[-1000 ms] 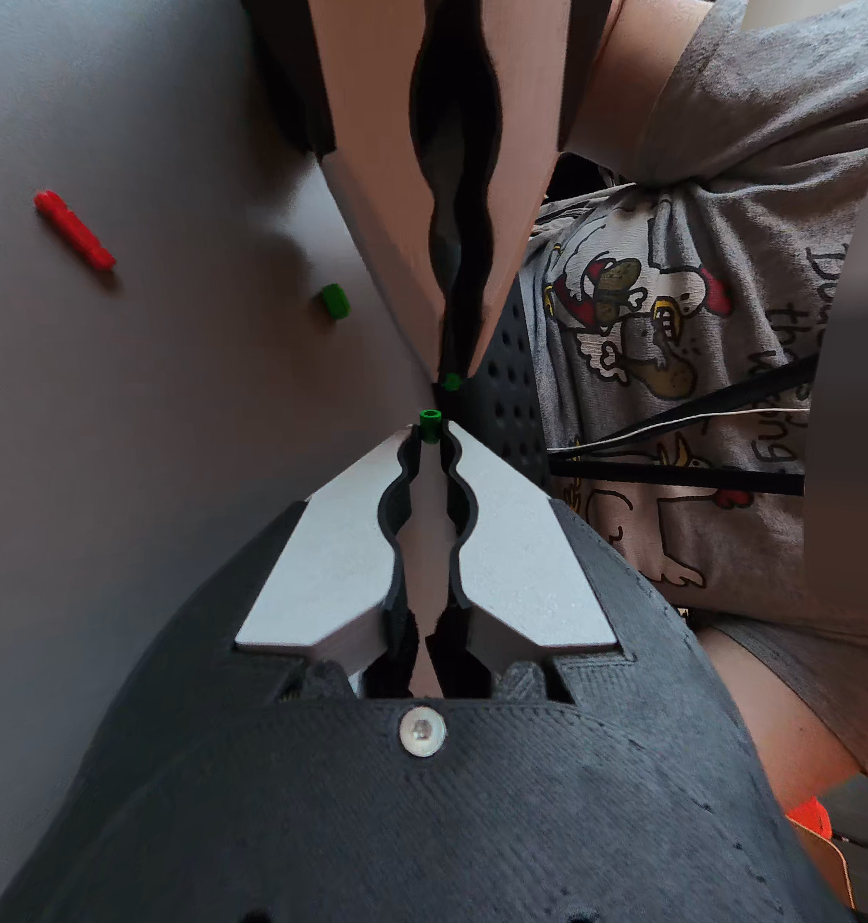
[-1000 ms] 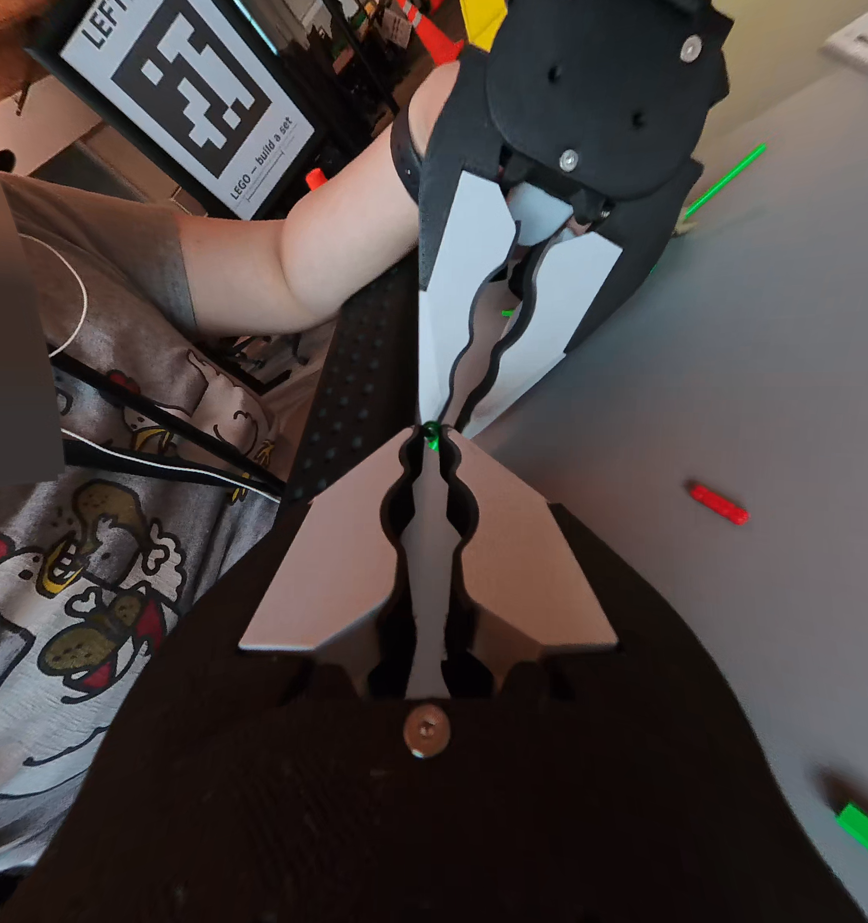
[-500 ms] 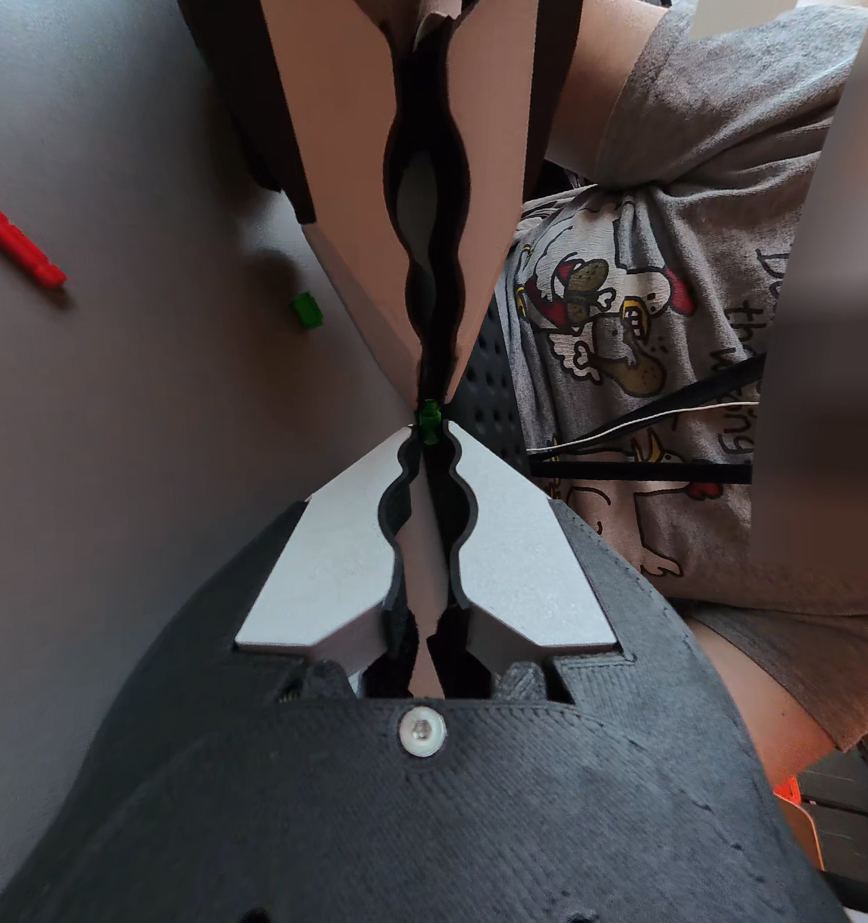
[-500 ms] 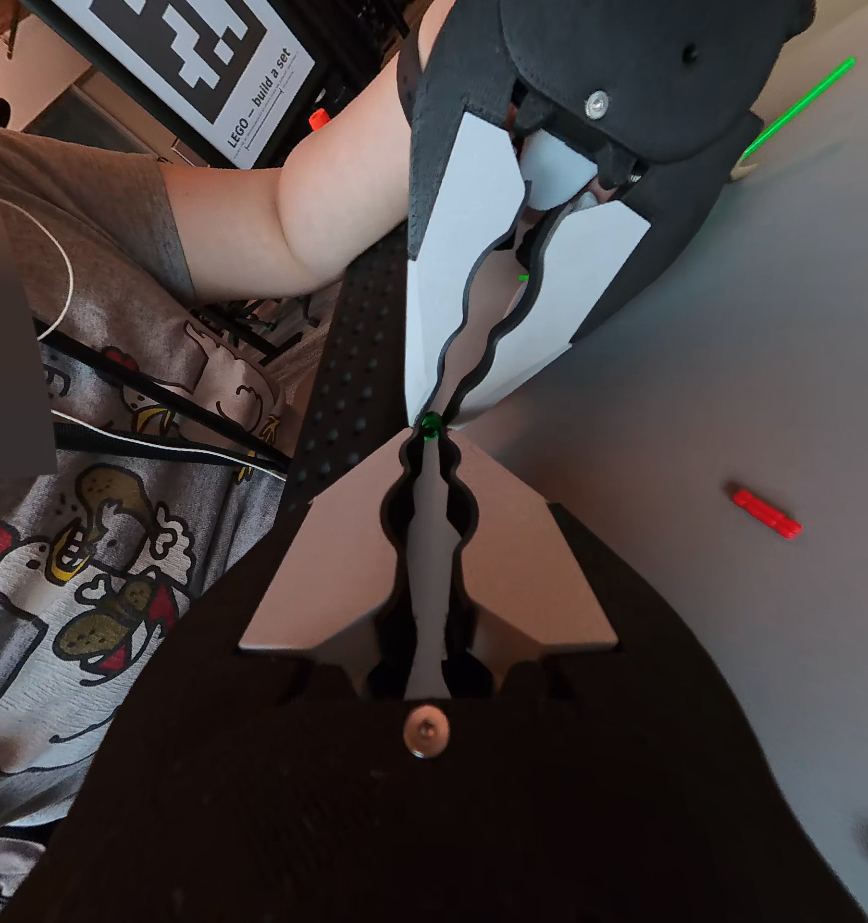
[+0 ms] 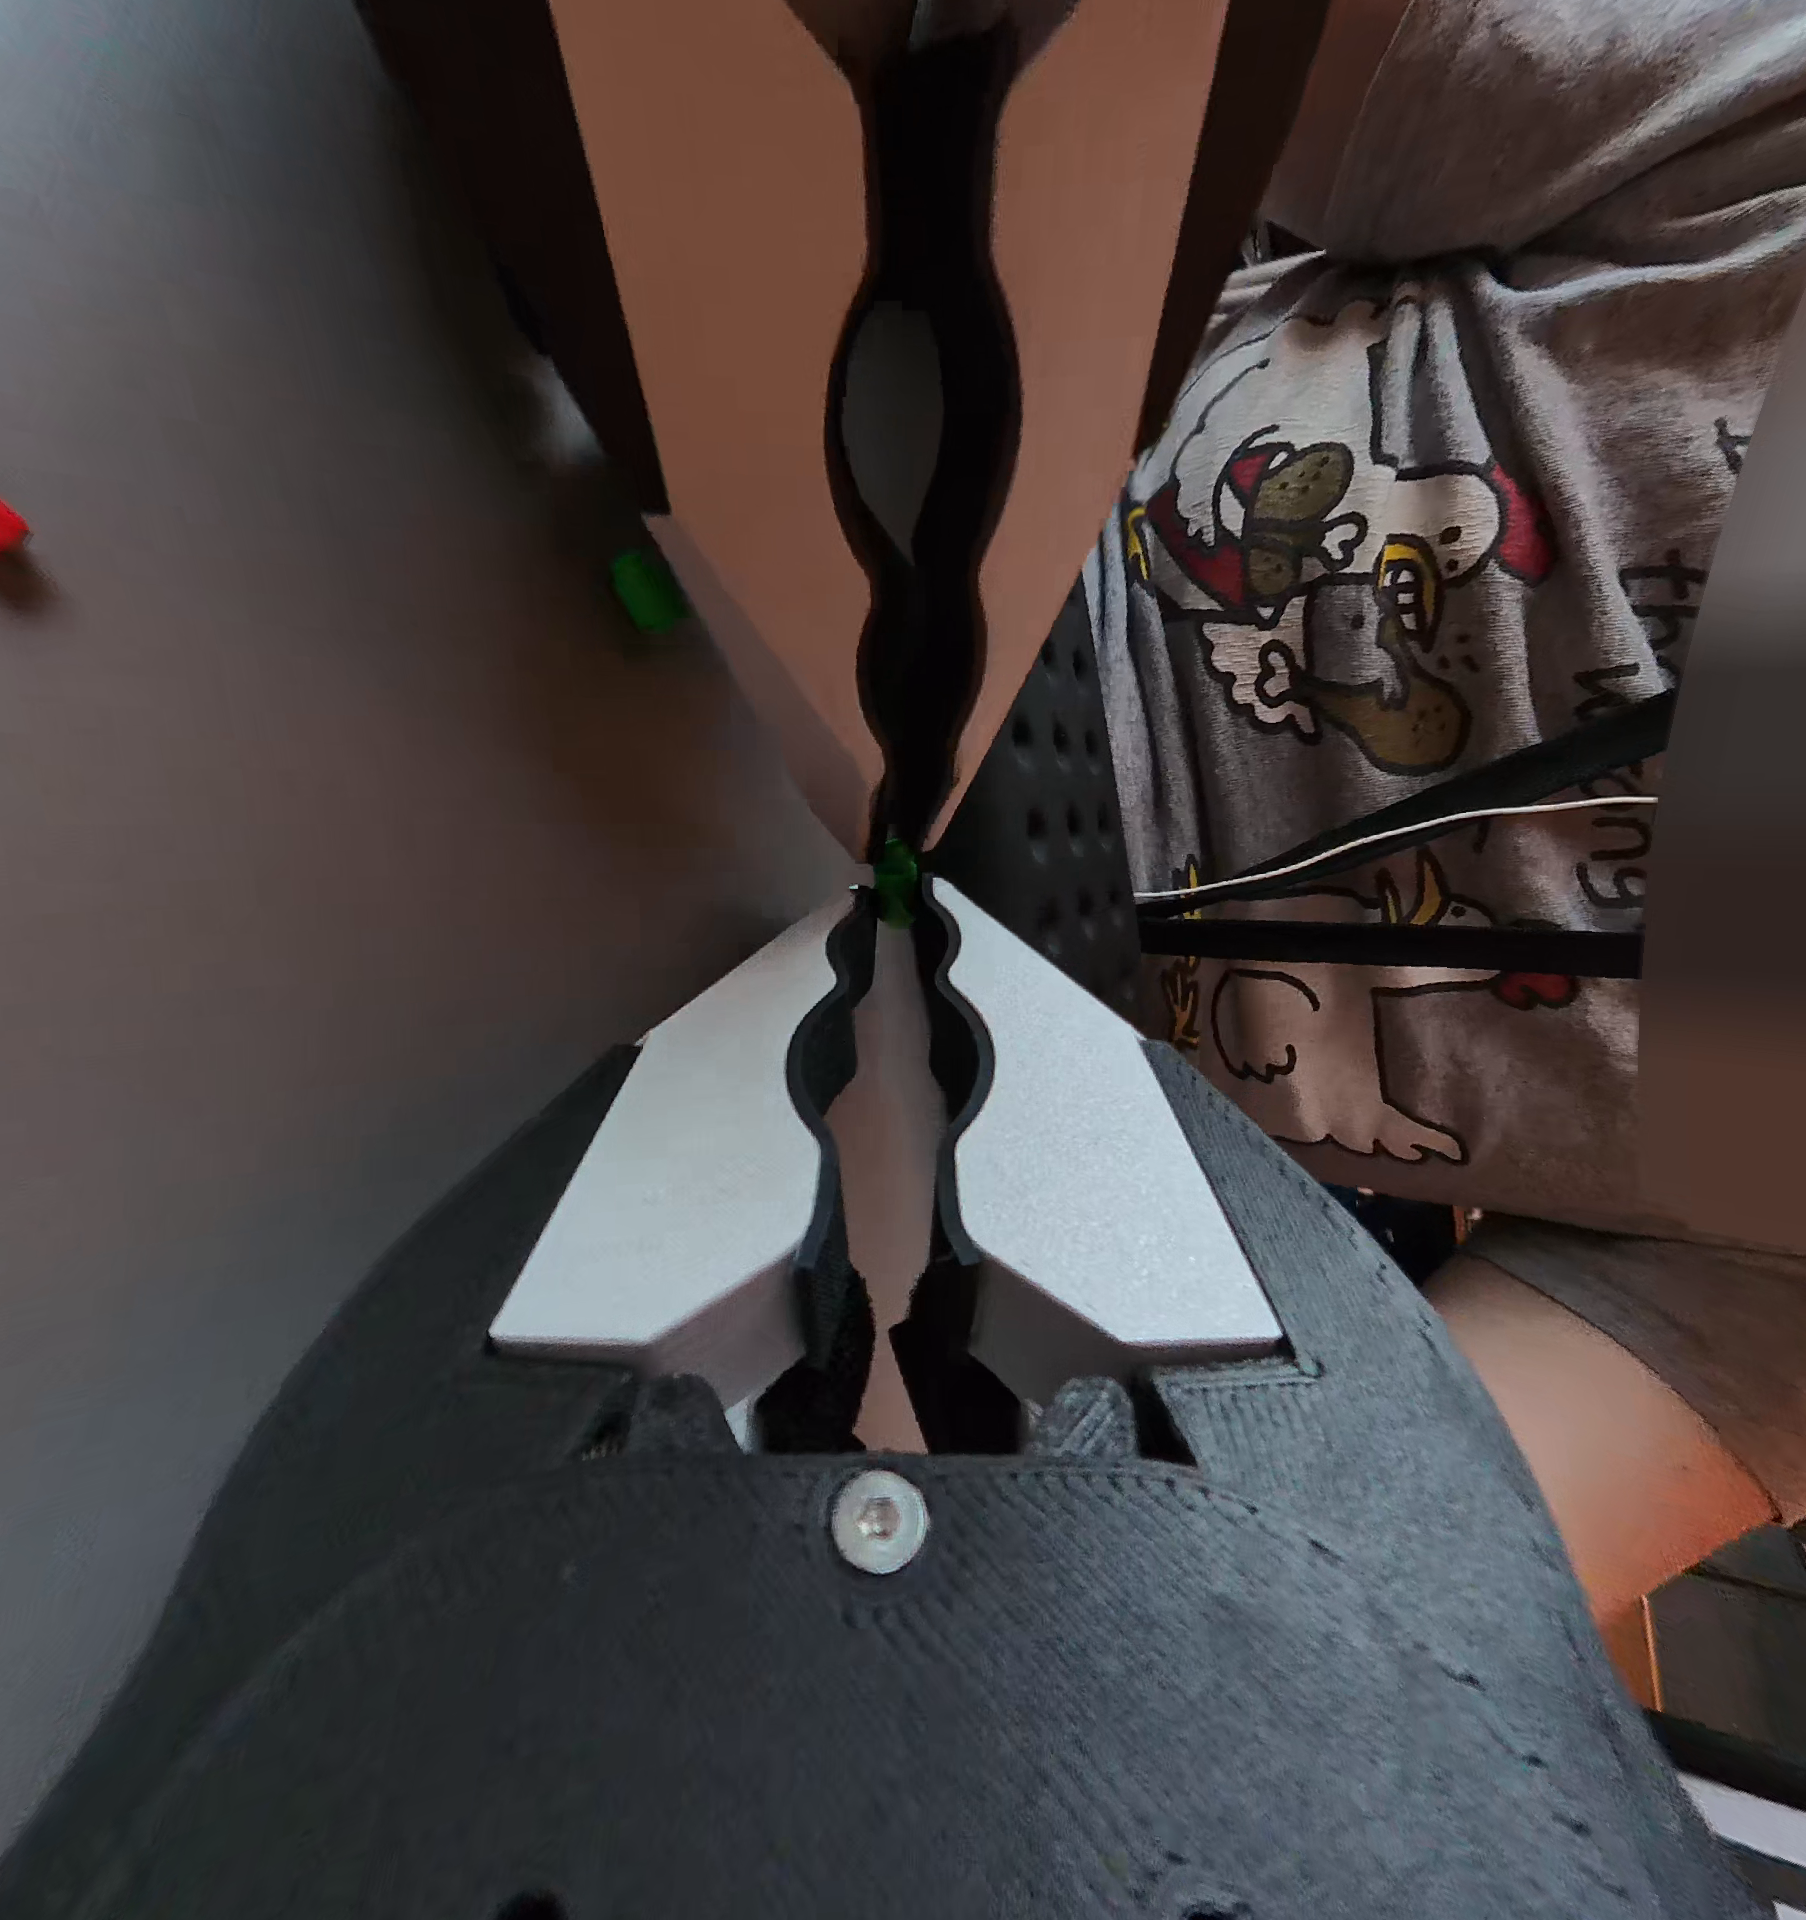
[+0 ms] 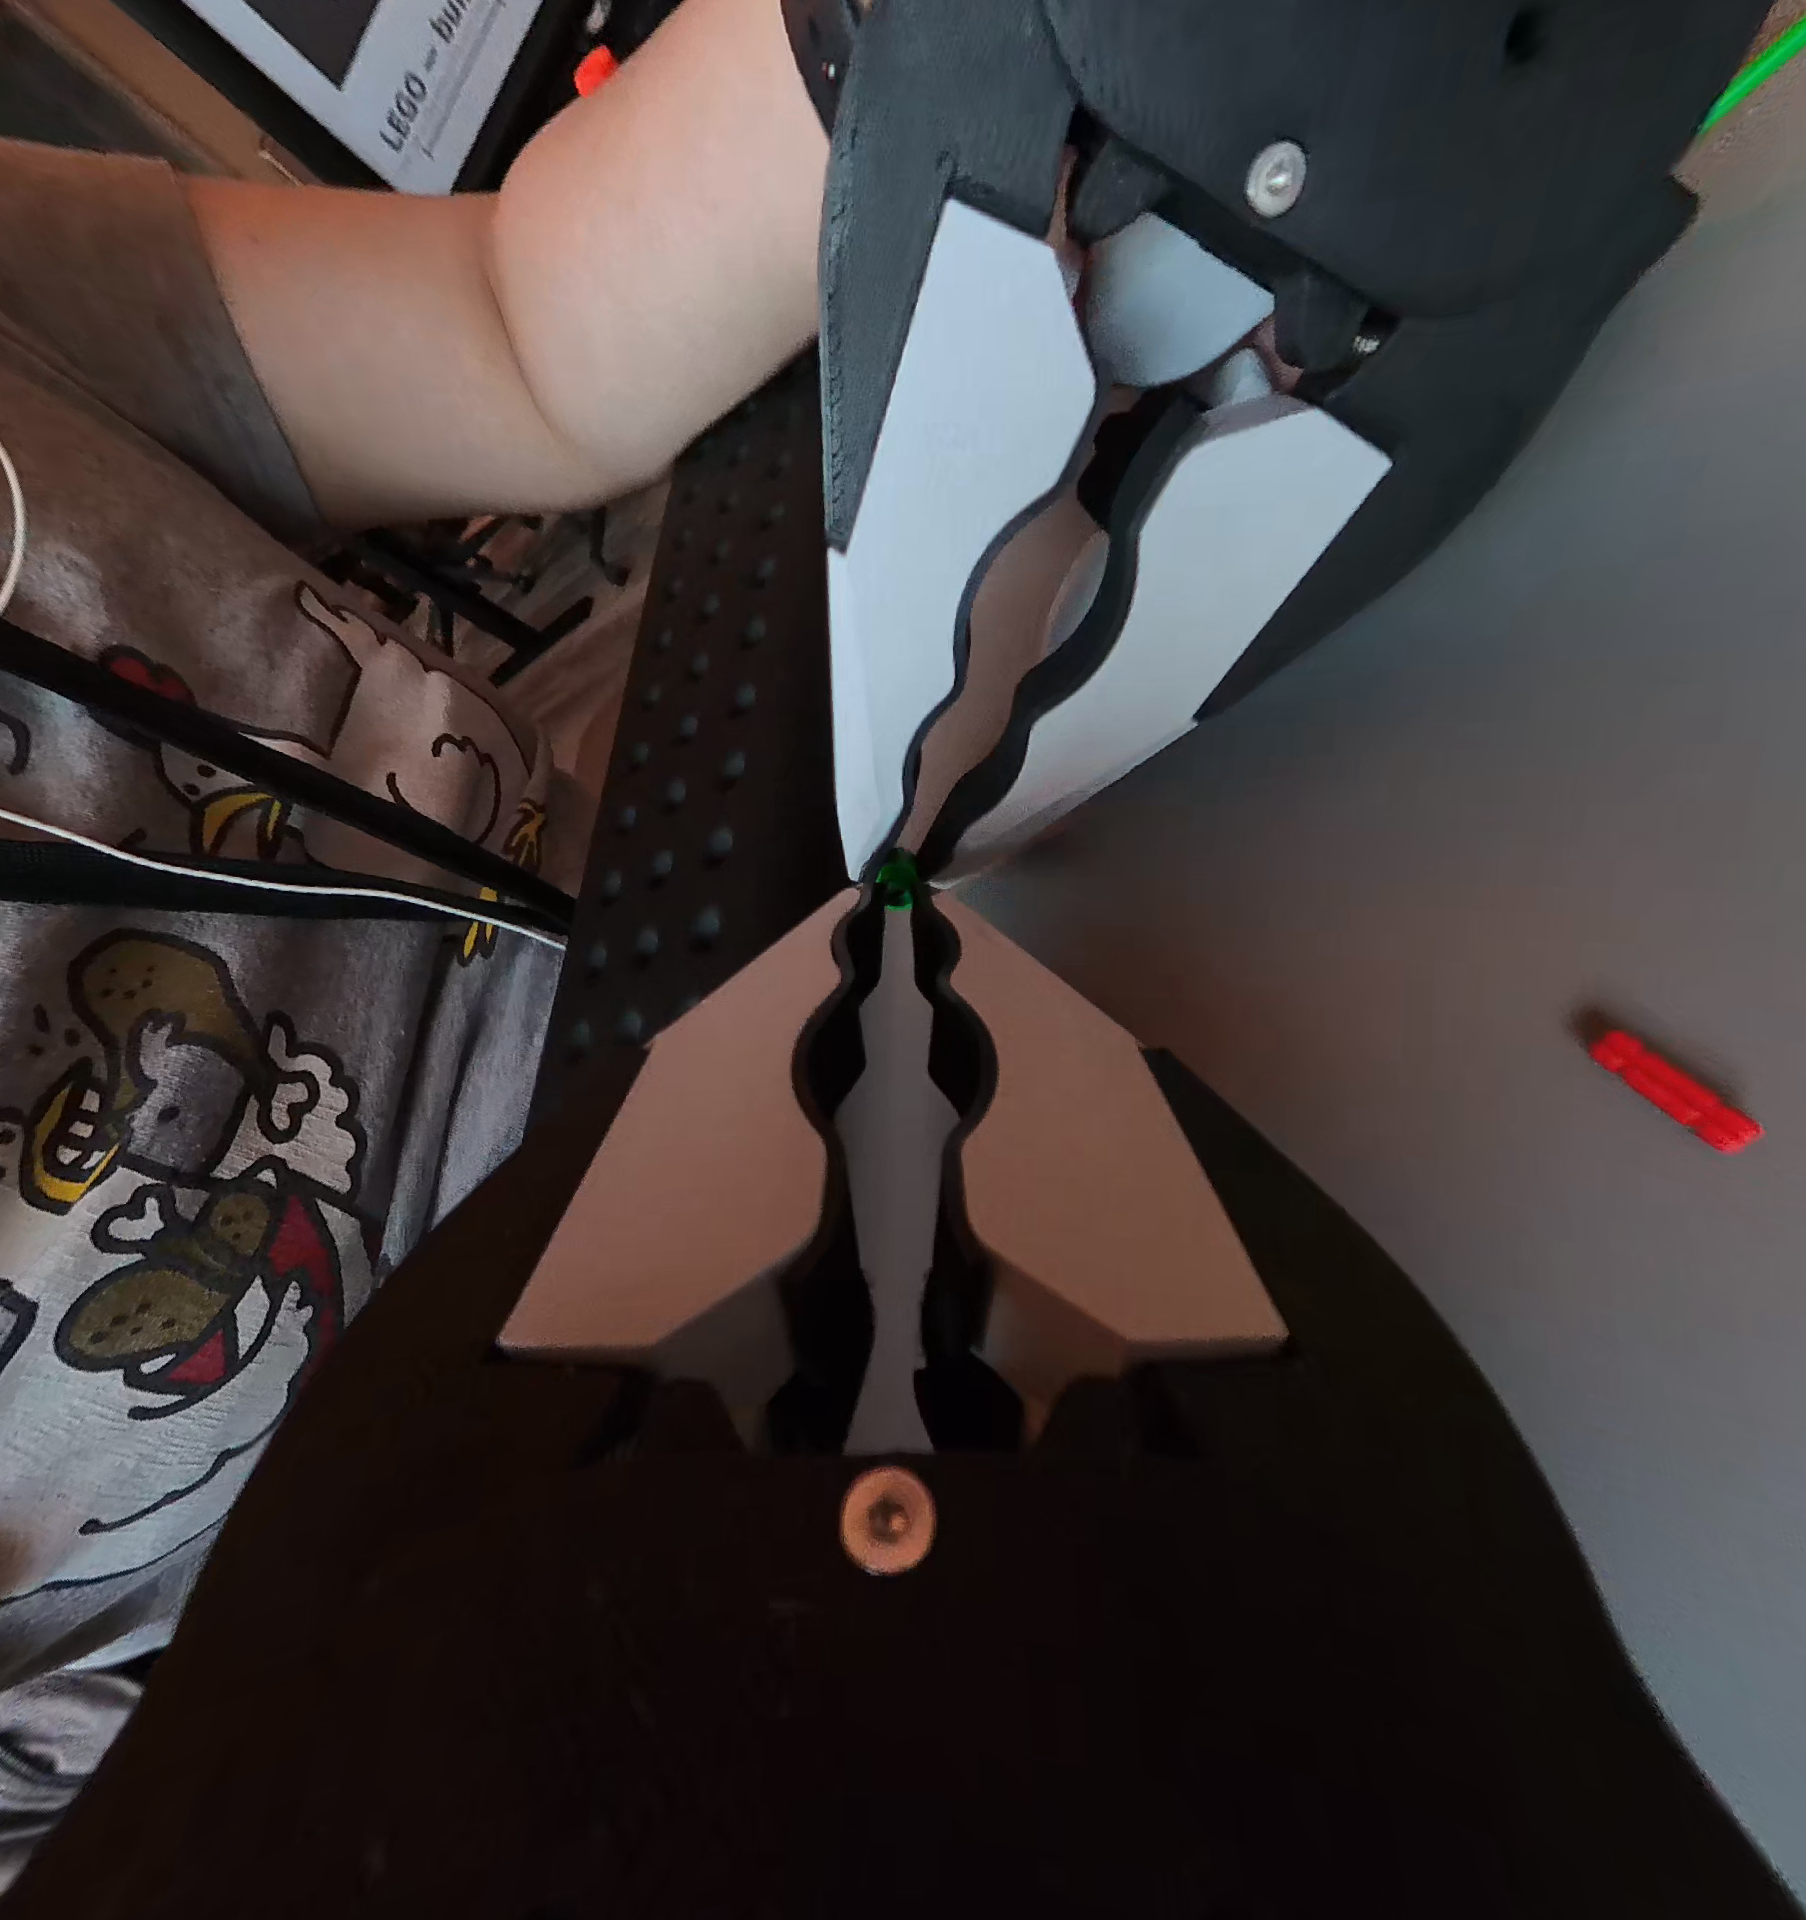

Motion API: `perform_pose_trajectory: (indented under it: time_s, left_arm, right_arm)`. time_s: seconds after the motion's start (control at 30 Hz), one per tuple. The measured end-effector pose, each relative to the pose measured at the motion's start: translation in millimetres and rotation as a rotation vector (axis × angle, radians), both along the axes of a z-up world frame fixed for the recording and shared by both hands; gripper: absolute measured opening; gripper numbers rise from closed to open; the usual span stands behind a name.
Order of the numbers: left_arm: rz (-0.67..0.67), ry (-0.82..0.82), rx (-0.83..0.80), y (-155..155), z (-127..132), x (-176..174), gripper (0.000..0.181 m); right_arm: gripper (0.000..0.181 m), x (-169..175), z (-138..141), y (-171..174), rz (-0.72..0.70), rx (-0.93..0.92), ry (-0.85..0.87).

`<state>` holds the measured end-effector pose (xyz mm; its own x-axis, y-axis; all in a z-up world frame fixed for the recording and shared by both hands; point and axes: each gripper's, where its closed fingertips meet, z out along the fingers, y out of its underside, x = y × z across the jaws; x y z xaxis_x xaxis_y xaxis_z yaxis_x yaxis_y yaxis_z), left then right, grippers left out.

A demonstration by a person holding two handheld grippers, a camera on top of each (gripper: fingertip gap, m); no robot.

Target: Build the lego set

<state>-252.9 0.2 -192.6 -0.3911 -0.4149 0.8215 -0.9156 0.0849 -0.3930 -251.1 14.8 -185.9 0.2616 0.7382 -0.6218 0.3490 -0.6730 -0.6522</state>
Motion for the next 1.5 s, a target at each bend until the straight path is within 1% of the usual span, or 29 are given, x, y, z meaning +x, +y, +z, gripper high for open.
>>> perform_pose_trajectory:
  time_s: [0.07, 0.33, 0.53, 0.63, 0.8, 0.97, 1.07, 1.17, 1.33, 1.5]
  left_arm:
    - [-0.016, 0.006, 0.018, -1, -3, -1, 0.005]
    - [-0.062, 0.019, 0.023, -4, -3, -6, 0.004]
    - [-0.081, 0.028, 0.022, -6, -3, -6, 0.004]
    - [-0.065, 0.029, 0.010, -5, -2, -5, 0.005]
    - [0.006, -0.005, -0.008, 3, 7, 4, 0.005]
    - [0.047, -0.062, 0.011, 9, 14, 8, 0.005]
    - [0.073, -0.071, 0.018, 14, 14, 10, 0.005]
    - [0.108, -0.078, 0.022, 20, 14, 12, 0.005]
    - [0.134, -0.076, -0.027, 22, 20, 16, 0.005]
    - [0.108, -0.057, -0.072, 17, 23, 12, 0.005]
  right_arm:
    - [0.002, -1, -4, -2, 0.016, -0.002, -0.029]
    - [0.002, -5, -5, -5, 0.067, 0.001, -0.055]
    - [0.002, -6, -5, -7, 0.121, 0.078, -0.131]
    - [0.002, -5, -4, -6, 0.128, 0.146, -0.152]
    - [0.003, 3, 4, 2, 0.131, 0.306, -0.261]
    - [0.003, 8, 11, 8, 0.163, 0.268, -0.281]
    - [0.003, 9, 12, 13, 0.196, 0.278, -0.317]
    - [0.003, 11, 12, 20, 0.195, 0.279, -0.311]
    - [0.003, 14, 17, 22, 0.223, 0.335, -0.265]
    - [0.003, 12, 19, 17, 0.280, 0.432, -0.239]
